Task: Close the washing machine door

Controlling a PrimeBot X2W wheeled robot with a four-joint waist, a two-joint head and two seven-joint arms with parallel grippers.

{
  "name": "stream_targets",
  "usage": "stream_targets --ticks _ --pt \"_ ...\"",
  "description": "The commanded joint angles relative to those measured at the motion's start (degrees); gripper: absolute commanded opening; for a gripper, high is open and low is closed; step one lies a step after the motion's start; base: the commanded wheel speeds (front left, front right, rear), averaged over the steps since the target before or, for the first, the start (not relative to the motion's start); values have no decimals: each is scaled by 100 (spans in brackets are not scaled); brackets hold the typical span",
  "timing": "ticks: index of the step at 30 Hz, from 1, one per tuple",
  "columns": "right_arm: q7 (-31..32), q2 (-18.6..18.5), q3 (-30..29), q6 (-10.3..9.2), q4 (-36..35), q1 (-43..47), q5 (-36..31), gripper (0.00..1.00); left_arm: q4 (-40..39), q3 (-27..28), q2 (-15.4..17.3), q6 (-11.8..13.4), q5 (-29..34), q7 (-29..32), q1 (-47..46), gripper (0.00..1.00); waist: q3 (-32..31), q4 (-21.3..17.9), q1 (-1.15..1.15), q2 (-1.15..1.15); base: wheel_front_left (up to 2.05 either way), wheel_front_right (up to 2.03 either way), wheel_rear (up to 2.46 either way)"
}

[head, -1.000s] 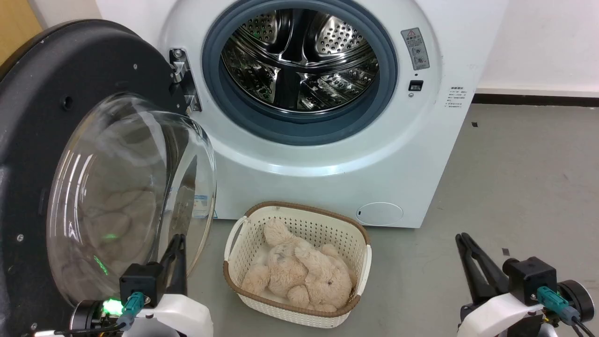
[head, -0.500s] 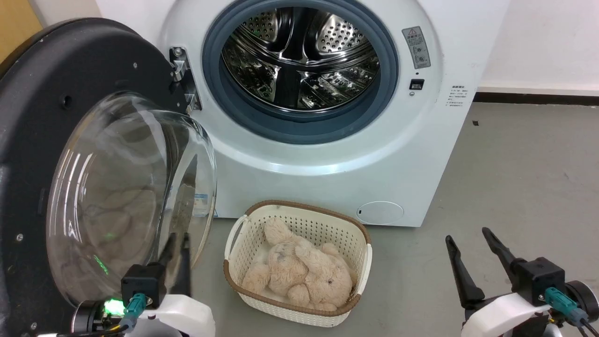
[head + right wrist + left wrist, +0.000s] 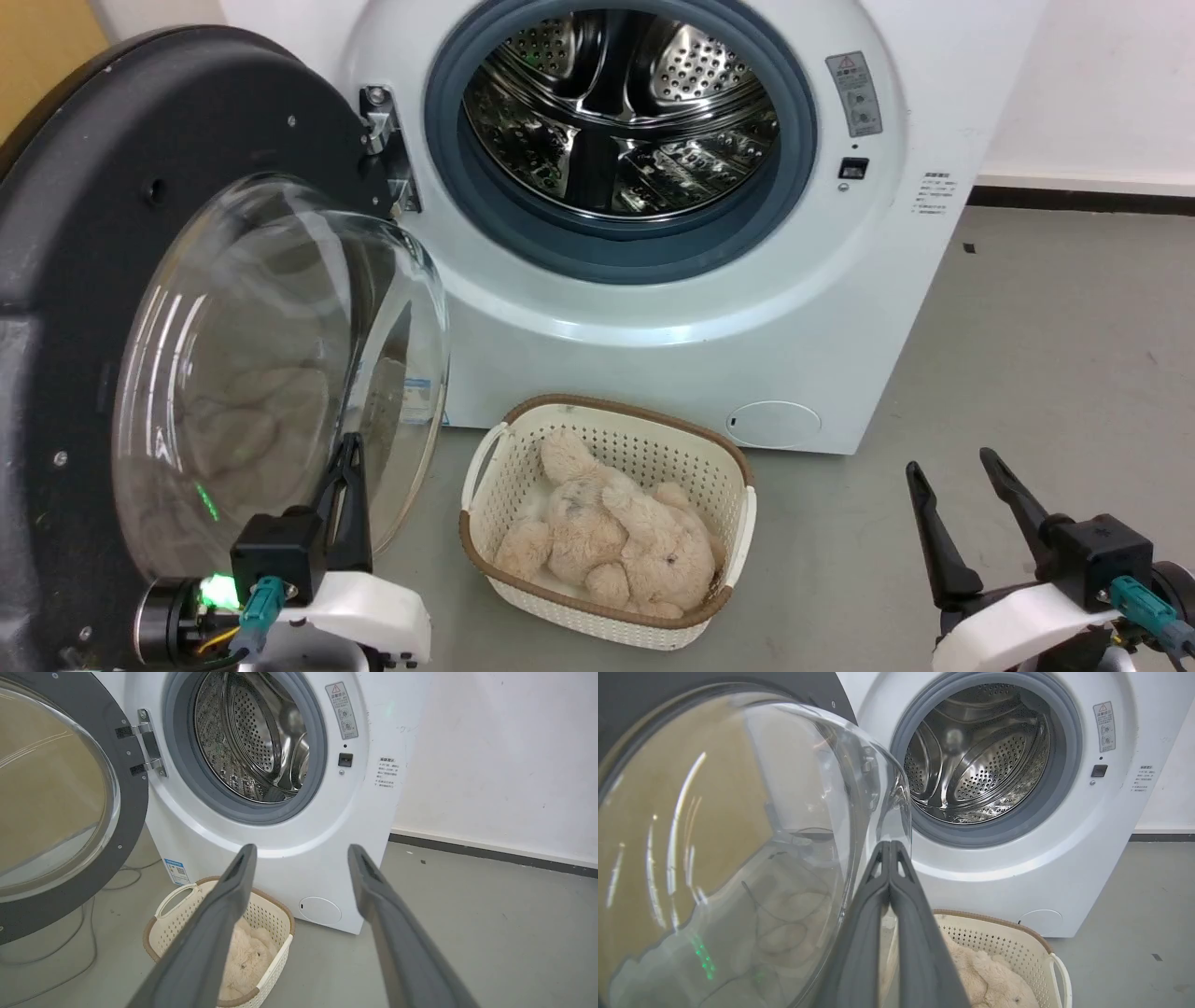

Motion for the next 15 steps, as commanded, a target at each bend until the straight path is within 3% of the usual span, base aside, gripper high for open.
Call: stream_targets --ticks 1,15 --pt "-64 9 -37 1 -27 -60 83 100 -73 -25 26 41 -5 -59 -114 0 7 41 0 0 0 0 0" --pt "-220 12 -150 1 -46 -98 172 100 -562 -98 56 39 -55 -215 -440 0 69 507 0 0 0 0 0"
